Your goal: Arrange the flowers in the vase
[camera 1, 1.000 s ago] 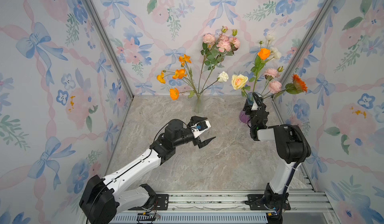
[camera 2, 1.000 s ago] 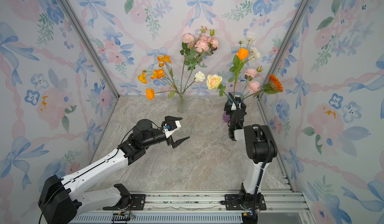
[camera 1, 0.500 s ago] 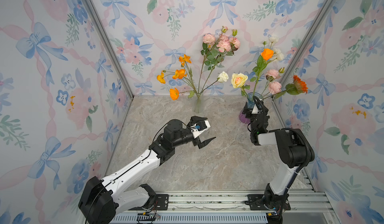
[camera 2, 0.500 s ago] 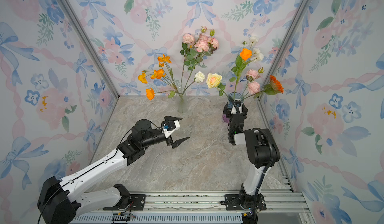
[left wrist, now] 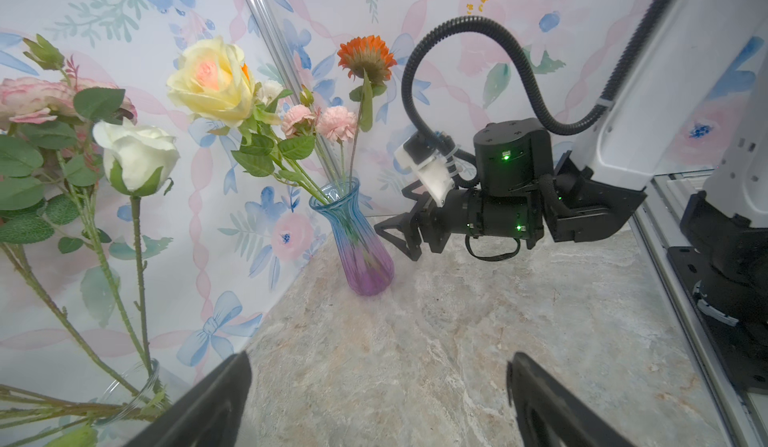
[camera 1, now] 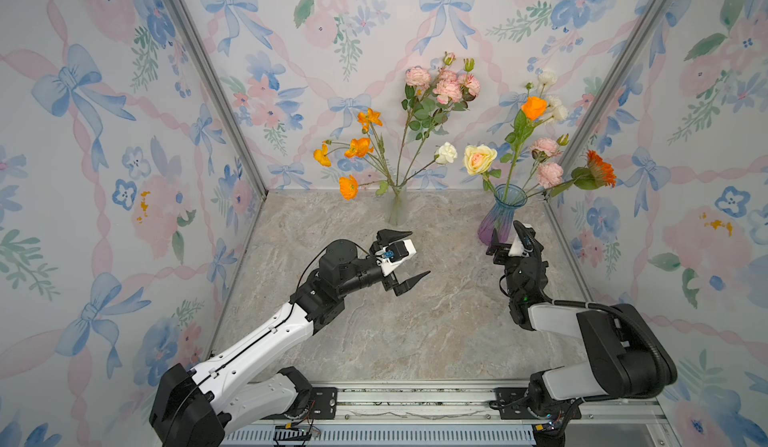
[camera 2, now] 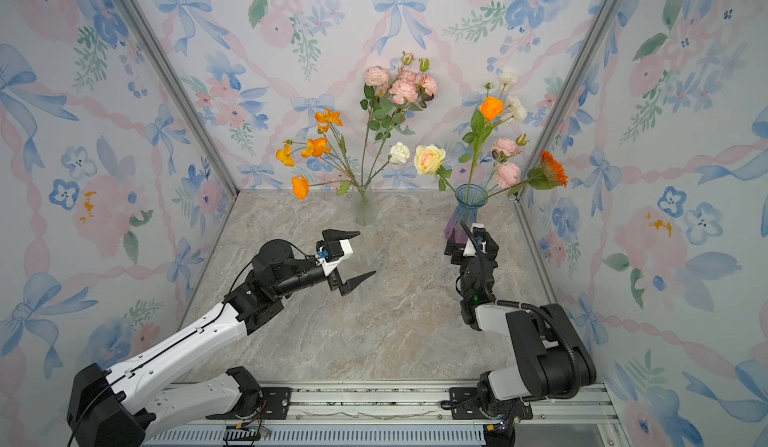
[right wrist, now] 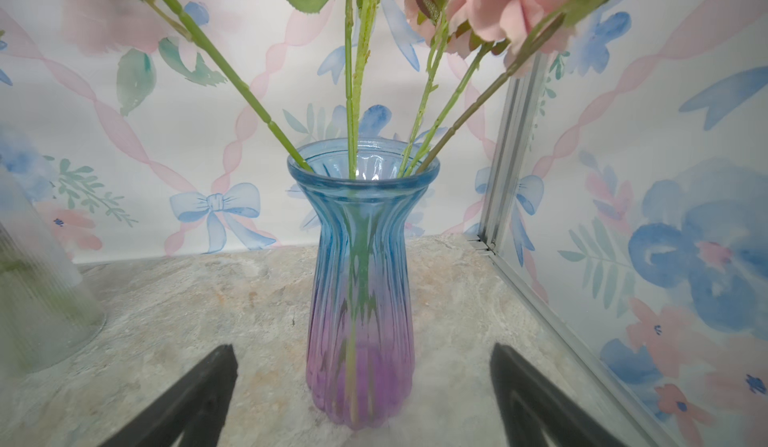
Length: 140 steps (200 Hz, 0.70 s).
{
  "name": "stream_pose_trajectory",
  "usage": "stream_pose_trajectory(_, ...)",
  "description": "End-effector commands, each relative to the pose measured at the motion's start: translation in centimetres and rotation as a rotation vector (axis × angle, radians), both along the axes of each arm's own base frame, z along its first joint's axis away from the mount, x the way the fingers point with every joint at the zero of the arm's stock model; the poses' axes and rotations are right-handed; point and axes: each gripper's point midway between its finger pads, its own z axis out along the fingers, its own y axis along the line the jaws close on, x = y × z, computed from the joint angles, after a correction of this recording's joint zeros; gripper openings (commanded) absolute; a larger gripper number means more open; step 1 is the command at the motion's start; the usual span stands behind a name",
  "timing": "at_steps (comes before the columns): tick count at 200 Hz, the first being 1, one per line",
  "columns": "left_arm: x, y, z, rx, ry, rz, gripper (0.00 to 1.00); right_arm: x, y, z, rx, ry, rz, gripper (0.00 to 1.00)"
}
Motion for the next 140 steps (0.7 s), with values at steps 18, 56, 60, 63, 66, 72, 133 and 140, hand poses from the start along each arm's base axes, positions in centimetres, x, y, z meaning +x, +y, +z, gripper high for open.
stream_pose_trajectory(18, 1.6, 1.6, -0.3, -0.007, 0.014, 0.136, 0.98, -4.0, 0.3, -2.7, 0.025, 0.338, 0.029, 0.97)
stream_pose_trajectory(56, 5.9, 5.7, -3.9, -0.05, 0.208, 0.51, 0.98, -8.4, -2.3, -3.4, 0.058, 0.468, 0.001, 0.97)
stream_pose_trajectory(60, 6.2, 6.5, -4.8, -0.065, 0.235, 0.559, 0.98, -8.8, -2.7, -3.7, 0.066, 0.486, -0.008, 0.97)
stream_pose_trajectory(63, 6.4, 7.1, -5.6, -0.077, 0.256, 0.597, 0.98, -9.1, -3.0, -3.9, 0.075, 0.496, -0.016, 0.97)
stream_pose_trajectory(66, 6.5, 7.8, -6.0, -0.094, 0.269, 0.637, 0.98, -9.4, -3.4, -4.1, 0.083, 0.508, -0.029, 0.97)
stream_pose_trajectory(72, 6.6, 9.5, -8.6, -0.101, 0.314, 0.722, 0.98, -9.9, -3.9, -4.6, 0.1, 0.529, -0.044, 0.97)
stream_pose_trajectory(133, 4.7, 24.2, -15.7, -0.253, 0.228, 1.355, 0.98, -9.1, -6.6, -8.2, 0.157, 0.535, -0.124, 0.97)
stream_pose_trajectory(140, 4.8, 25.0, -15.7, -0.263, 0.234, 1.397, 0.98, -8.8, -6.8, -8.6, 0.156, 0.523, -0.133, 0.97)
